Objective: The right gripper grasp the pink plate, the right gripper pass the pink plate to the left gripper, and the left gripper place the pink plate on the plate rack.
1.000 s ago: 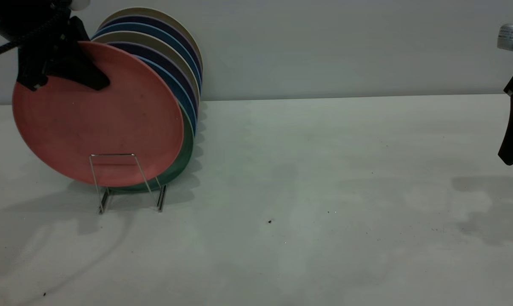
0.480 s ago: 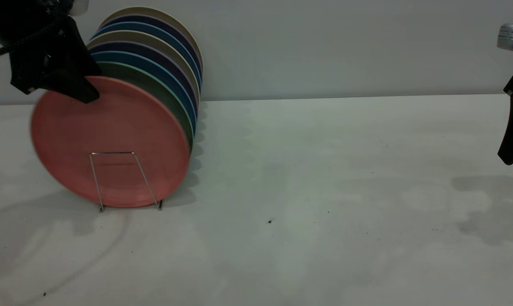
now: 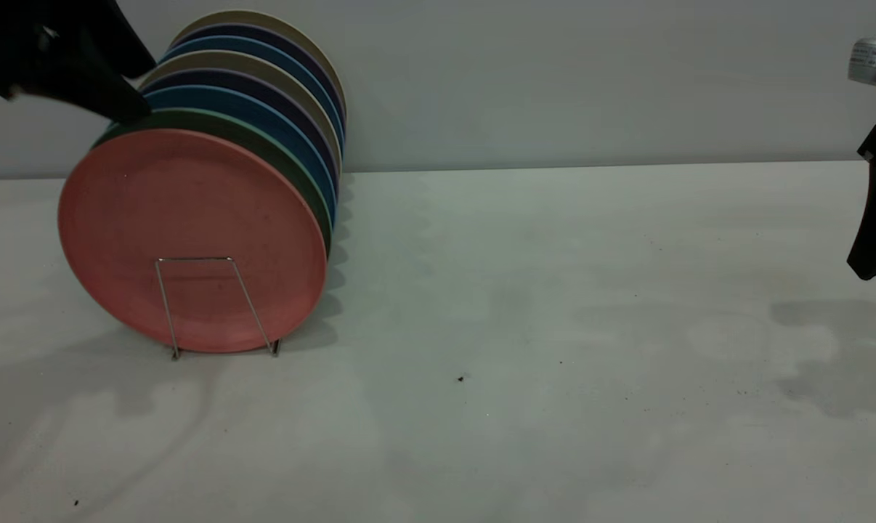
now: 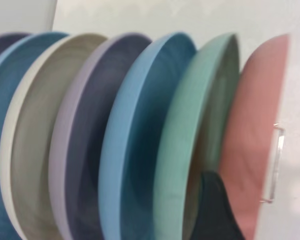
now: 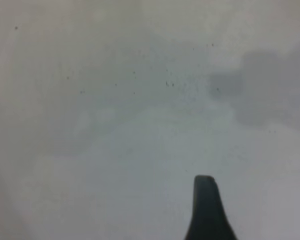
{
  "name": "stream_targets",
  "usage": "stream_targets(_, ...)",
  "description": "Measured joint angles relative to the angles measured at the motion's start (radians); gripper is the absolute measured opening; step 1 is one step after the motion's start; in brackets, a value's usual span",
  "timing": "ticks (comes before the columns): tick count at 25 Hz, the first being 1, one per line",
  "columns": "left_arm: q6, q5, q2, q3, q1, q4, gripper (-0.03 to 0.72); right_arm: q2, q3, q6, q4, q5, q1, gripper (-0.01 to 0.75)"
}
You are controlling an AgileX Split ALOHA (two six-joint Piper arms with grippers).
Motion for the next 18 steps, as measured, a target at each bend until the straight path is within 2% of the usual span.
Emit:
stream_targets(2, -0.064, 0.03, -0.036, 0.0, 0.0, 0.0, 0.513, 0.0, 0.0, 0.0, 0.002, 0.001, 0.0, 0.531)
stream_targets(4, -0.204, 0.047, -0.067, 0.0, 0.0, -0.004, 0.513, 0.0, 0.0, -0.001, 0.005, 0.018, 0.009, 0.531)
stream_targets(6, -0.419, 0.047, -0.092, 0.0, 0.0, -0.01, 0.513, 0.0, 0.0, -0.018, 0.008, 0.038, 0.042, 0.531)
stream_targets(9, -0.849, 0.04, -0.121, 0.0, 0.0, 0.014, 0.513, 0.0, 0.0, -0.032, 0.007, 0.045, 0.132, 0.531)
stream_targets(12, -1.215, 0.073, -0.145, 0.0, 0.015, 0.122, 0.513, 0.0, 0.0, -0.013, -0.06, 0.053, 0.207, 0.531)
stream_targets(14, -1.374, 0.114, -0.165, 0.0, 0.024, 0.228, 0.513, 0.0, -0.007, 0.05, -0.147, 0.08, 0.234, 0.531)
stream_targets(18, -1.522, 0.186, -0.23, 0.0, 0.033, 0.386, 0.513, 0.0, -0.065, 0.232, -0.355, 0.206, 0.242, 0.531)
